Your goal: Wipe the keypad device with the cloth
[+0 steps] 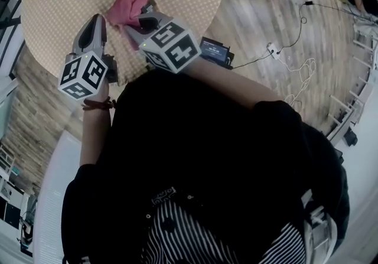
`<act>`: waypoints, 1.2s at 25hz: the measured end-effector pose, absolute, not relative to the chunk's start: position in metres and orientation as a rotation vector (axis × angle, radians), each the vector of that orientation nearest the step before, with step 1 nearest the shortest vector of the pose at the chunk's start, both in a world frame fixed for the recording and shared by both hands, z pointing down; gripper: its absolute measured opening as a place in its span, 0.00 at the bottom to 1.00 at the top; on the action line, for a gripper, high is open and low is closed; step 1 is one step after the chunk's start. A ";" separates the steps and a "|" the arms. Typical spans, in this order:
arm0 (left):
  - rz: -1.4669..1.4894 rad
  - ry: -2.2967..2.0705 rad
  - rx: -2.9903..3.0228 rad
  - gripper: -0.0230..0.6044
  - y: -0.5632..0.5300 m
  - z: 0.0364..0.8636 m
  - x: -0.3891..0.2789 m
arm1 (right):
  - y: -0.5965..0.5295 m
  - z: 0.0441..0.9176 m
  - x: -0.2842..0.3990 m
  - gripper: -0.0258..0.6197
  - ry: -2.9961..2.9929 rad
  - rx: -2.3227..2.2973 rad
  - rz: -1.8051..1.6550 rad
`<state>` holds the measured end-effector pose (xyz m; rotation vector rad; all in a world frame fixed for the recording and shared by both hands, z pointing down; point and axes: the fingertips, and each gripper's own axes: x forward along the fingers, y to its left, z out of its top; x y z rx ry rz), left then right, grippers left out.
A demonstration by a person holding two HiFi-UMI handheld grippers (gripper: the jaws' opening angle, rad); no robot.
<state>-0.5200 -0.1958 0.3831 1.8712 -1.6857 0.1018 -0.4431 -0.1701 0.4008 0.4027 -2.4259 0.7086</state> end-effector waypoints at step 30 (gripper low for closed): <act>0.689 -1.338 1.950 0.04 -0.296 0.526 -0.483 | -0.225 0.531 -0.426 0.09 -2.272 0.435 0.979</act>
